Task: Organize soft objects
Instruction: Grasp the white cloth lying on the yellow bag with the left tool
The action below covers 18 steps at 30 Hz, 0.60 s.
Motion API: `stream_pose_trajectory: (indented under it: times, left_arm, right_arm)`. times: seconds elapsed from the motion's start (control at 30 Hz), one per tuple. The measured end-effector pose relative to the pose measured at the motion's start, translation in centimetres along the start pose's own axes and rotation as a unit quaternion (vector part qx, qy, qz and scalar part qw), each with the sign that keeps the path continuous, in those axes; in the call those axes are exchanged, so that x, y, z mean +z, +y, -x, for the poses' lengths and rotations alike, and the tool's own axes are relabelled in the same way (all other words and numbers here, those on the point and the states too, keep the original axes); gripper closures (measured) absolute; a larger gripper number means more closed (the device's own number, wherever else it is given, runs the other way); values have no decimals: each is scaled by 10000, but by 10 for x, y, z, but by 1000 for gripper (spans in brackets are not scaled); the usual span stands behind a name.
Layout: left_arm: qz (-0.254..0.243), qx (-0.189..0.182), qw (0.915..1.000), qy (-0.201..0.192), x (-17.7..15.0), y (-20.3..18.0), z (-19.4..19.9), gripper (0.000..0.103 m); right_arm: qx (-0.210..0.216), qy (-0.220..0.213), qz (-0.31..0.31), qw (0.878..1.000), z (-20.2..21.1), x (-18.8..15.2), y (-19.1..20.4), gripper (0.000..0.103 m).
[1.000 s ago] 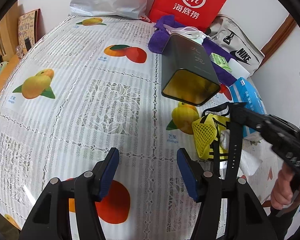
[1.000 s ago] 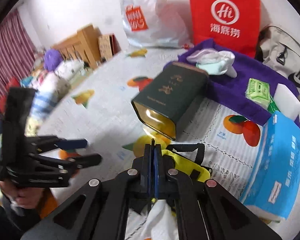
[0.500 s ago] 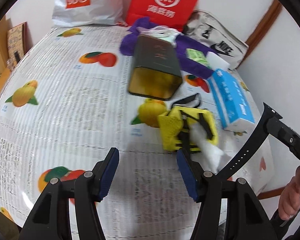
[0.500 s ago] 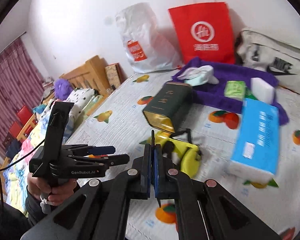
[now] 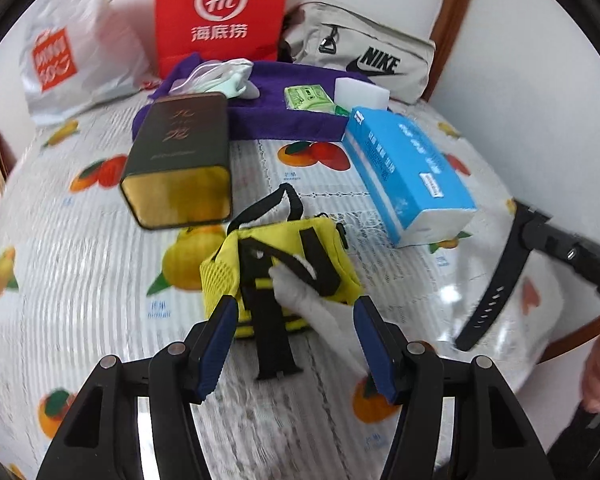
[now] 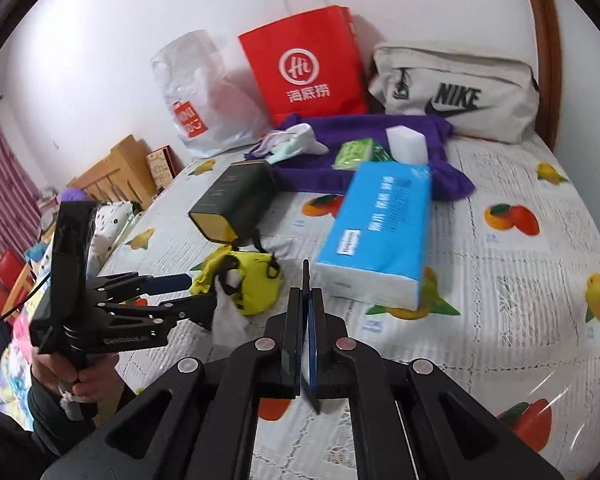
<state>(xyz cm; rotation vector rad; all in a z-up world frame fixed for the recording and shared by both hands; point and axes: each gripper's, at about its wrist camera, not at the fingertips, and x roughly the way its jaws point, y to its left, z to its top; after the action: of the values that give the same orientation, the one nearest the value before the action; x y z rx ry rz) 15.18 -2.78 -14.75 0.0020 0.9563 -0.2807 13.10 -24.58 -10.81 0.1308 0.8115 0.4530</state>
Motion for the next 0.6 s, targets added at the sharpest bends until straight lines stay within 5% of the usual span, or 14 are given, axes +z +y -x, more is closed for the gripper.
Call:
stream_pose_trajectory:
  times: [0.2,0.4,0.6]
  left_arm:
    - [-338,236,9991,116,4,-11,-20,49]
    - [-392,72,9991,126,5,-9,-29,88]
    - [-292,-144,9995,-26,4,-1,-10,89]
  right_arm:
    - [13,86,-74,9999,-17,8,-14,100]
    - [143,102,-106,9998,-22,12,-18,100]
    - [204,77,-173,9996,-24,11,-18,100]
